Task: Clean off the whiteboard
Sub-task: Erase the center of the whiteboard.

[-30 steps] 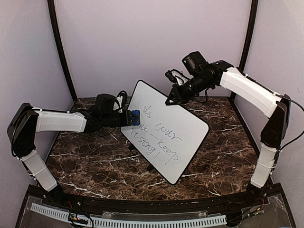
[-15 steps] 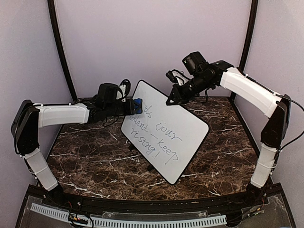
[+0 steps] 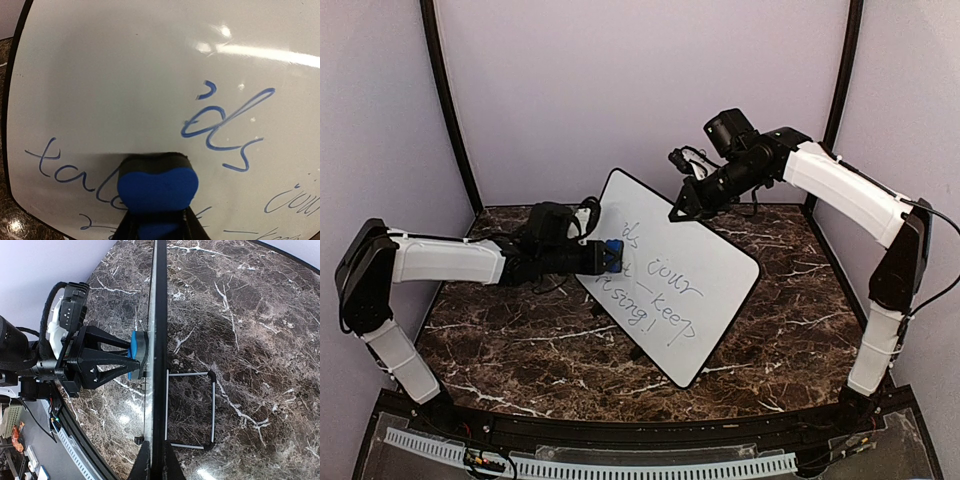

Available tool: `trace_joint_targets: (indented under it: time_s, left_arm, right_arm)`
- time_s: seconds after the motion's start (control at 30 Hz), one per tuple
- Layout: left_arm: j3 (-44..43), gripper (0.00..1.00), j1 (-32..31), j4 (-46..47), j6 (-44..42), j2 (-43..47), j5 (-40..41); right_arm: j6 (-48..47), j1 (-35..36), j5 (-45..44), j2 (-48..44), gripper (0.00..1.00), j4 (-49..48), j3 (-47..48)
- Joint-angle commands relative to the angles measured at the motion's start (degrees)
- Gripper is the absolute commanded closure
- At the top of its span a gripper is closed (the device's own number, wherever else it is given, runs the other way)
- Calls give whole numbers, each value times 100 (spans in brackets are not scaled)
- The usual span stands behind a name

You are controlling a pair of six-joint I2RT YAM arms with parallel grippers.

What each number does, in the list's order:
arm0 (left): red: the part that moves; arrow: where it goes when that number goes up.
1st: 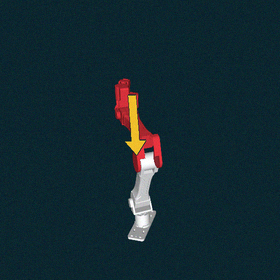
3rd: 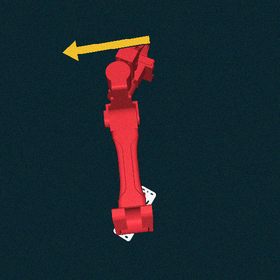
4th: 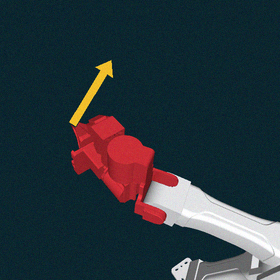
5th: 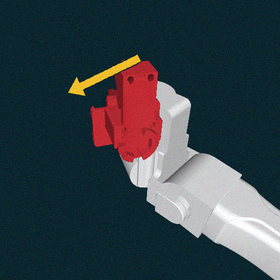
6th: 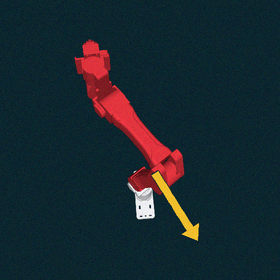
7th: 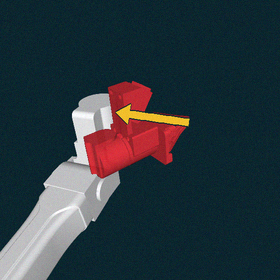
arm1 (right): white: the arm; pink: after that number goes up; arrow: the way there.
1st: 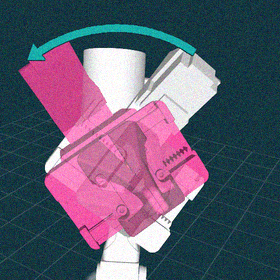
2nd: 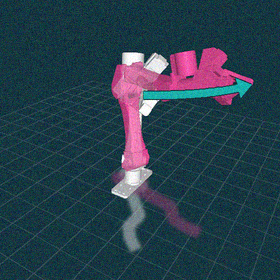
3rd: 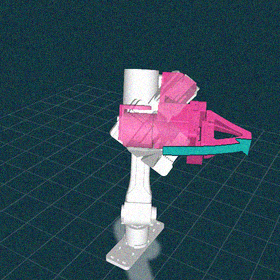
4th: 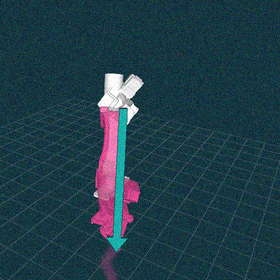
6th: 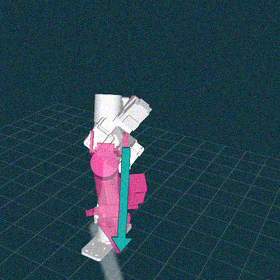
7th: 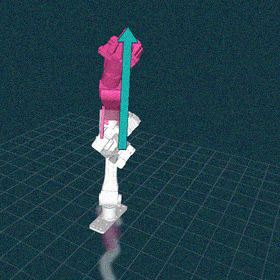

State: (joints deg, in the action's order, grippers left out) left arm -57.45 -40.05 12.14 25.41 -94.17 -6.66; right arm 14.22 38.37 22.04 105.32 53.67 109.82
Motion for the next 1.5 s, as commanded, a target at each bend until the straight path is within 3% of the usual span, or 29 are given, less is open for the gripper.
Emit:
trace_joint_targets:
  time_s: [0.0, 0.47, 0.8, 1.03, 1.47]
  left_arm:
    - [-113, 100, -155, -238, -207, -9, -127]
    - [-1255, 100, -170, -275, -572, -421, 166]
    - [-158, 100, -191, -122, -259, -44, -19]
    - [121, 100, -327, -136, -251, 77, 2]
    - [-1267, 100, -262, -307, -650, -676, 502]
  right_arm:
    - [-657, 224, 292, 48, 100, -15, 4]
    - [-665, 224, 283, 24, 100, 2, -11]
    - [-701, 224, 248, 23, 100, -37, -92]
    - [-684, 224, 253, 41, 100, -51, -66]
    - [-657, 232, 223, -40, 100, -50, -160]
